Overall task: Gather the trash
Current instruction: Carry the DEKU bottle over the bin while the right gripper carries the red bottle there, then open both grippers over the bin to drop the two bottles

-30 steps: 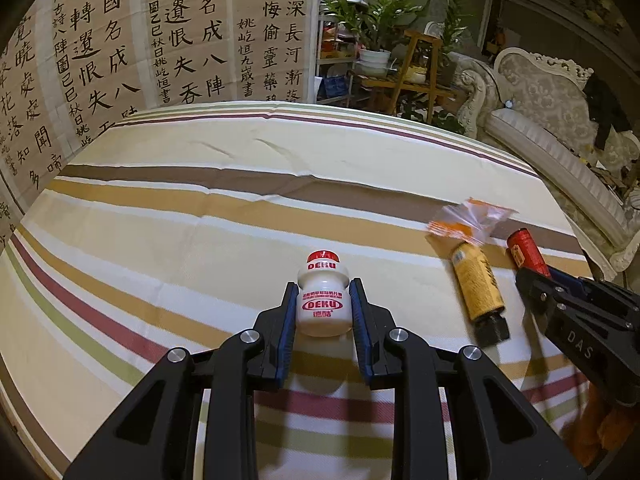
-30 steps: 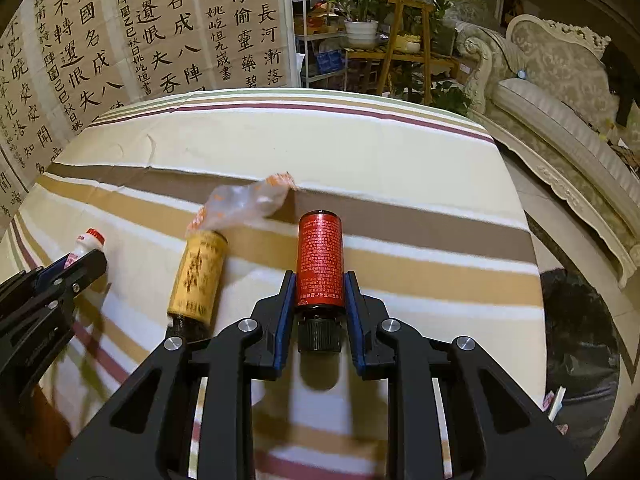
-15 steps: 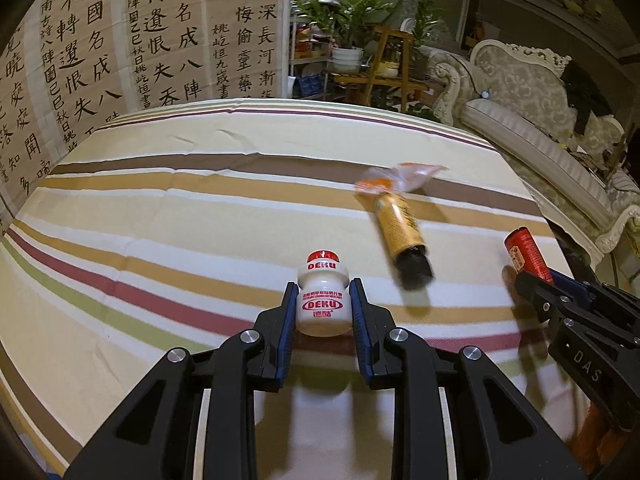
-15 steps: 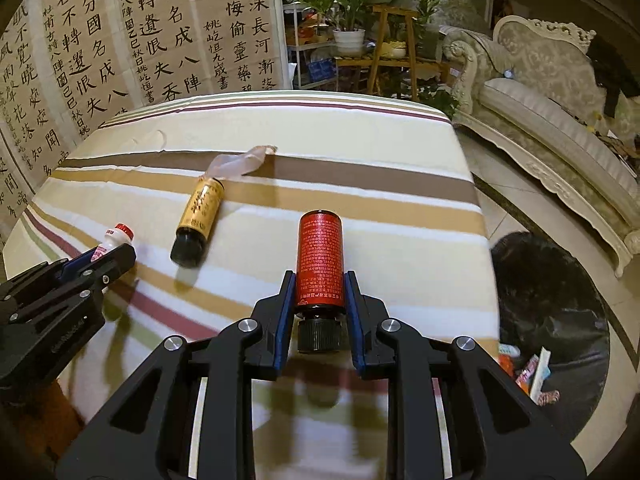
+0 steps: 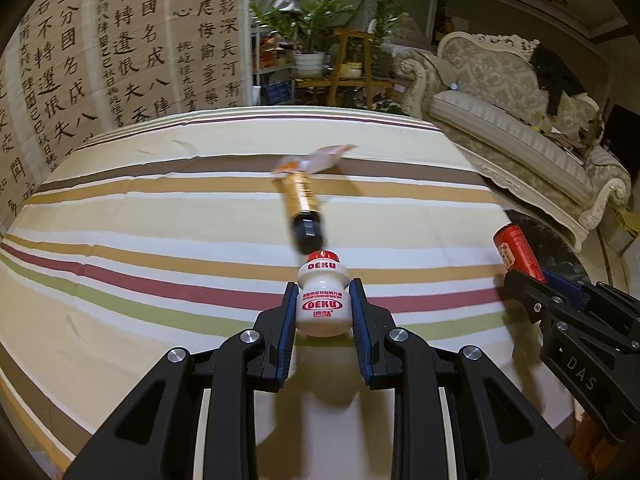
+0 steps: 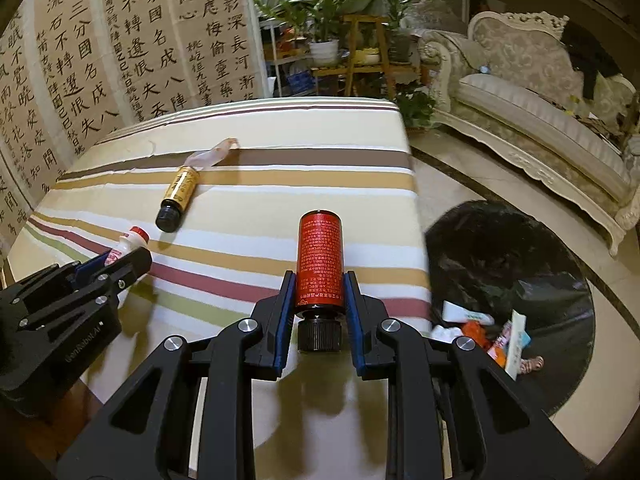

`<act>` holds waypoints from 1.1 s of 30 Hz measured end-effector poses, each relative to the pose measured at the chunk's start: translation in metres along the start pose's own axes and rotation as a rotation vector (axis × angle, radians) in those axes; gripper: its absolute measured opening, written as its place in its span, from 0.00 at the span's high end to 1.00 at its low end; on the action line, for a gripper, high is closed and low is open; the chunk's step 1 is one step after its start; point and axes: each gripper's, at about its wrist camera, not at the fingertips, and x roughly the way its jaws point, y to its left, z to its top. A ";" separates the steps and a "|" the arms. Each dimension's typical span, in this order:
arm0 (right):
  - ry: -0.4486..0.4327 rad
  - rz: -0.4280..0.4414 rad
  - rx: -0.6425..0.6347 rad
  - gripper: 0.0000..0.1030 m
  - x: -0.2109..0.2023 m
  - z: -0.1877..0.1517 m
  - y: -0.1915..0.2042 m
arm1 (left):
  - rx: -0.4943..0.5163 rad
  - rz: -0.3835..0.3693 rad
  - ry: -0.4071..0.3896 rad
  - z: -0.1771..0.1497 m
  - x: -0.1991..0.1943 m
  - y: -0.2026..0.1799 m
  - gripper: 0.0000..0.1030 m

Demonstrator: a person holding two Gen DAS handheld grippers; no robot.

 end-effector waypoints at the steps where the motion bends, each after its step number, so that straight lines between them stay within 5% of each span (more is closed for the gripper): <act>1: -0.005 -0.004 0.011 0.77 -0.003 -0.002 -0.005 | 0.007 -0.005 -0.001 -0.001 -0.001 -0.005 0.74; 33: -0.055 -0.240 0.238 0.77 -0.037 -0.039 -0.150 | 0.238 -0.181 -0.014 -0.001 0.010 -0.149 0.74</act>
